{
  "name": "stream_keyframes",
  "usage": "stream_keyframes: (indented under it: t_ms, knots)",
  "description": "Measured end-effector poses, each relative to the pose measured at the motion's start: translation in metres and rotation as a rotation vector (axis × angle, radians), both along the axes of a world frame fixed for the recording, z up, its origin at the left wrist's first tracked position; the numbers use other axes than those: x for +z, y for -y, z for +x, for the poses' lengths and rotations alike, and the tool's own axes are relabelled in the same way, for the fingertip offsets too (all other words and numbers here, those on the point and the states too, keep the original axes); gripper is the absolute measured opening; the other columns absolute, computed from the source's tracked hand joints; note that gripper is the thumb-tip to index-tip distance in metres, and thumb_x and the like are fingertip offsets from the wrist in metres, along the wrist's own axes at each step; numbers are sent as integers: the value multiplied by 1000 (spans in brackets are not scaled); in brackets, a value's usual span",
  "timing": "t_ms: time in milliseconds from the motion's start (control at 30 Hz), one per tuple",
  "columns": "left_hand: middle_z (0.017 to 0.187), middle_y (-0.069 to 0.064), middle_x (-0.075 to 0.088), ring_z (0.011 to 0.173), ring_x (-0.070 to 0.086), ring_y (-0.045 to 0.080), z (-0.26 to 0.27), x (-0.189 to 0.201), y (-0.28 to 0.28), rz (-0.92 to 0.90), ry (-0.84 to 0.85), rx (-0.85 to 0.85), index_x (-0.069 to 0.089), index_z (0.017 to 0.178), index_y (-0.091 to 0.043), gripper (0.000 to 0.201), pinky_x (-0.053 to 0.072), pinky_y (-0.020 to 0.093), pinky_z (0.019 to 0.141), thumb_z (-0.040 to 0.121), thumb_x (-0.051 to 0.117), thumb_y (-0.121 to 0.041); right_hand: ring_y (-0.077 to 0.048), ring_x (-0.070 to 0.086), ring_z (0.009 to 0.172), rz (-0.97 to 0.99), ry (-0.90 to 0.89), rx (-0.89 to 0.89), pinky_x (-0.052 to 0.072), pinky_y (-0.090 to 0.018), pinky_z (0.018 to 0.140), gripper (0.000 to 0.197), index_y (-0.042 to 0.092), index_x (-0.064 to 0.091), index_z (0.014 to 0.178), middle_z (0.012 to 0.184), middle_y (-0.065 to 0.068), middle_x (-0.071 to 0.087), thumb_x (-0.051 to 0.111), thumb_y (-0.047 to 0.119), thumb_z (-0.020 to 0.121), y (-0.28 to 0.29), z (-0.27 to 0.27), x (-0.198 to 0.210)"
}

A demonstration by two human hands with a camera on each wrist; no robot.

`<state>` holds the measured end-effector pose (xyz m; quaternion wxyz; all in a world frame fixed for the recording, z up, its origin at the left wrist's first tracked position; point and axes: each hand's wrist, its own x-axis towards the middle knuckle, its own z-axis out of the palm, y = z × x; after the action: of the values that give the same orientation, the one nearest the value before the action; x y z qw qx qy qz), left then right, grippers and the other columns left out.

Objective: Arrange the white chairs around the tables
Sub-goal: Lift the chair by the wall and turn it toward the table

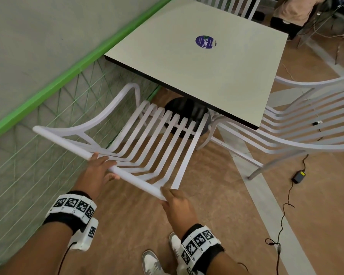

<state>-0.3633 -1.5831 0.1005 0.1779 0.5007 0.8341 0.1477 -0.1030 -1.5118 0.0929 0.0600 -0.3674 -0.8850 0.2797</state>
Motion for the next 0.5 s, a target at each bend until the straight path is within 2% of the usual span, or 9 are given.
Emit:
stream_keyframes:
  t_ms: [100,200,267,367,433,500]
  knots:
    - [105,14,67,125,42,44,-9,0,6,-5,19,27,68,98,-8,38,41,60,97,62,80,-13,-28,66,81,-26,-11,-31,59,-39,63,41,13,59,117,95,-11,69,71,10,77,11,-8,-4]
    - [108,15,66,127,40,44,-17,1,9,-16,29,42,68,98,-9,37,39,61,99,62,80,-12,-19,67,73,-38,-32,-42,56,-24,57,47,15,66,108,84,-3,71,82,12,65,16,-17,-1]
    - [109,15,65,128,38,42,-21,1,9,-20,41,50,67,99,-8,37,38,60,100,64,79,-13,-13,66,66,-6,-42,-40,55,-21,57,50,17,68,102,76,3,70,88,14,56,18,-19,1]
    - [107,16,66,127,39,43,-24,1,8,-11,32,38,67,99,-6,38,38,61,101,64,78,-13,-15,65,67,23,-75,-42,59,-32,66,46,17,66,102,76,2,69,85,11,60,18,-21,-1]
    - [107,17,66,127,39,44,-23,2,7,-14,30,37,67,99,-5,38,38,62,100,63,79,-12,-17,66,68,30,-66,-22,60,-35,67,45,17,65,103,78,0,70,83,11,62,16,-20,0]
    - [109,20,65,127,39,46,-20,2,7,-12,20,44,67,100,-3,39,38,63,100,63,79,-9,-25,65,80,-1,-57,-6,58,-40,74,41,15,60,113,91,-6,69,74,12,74,13,-17,-3]
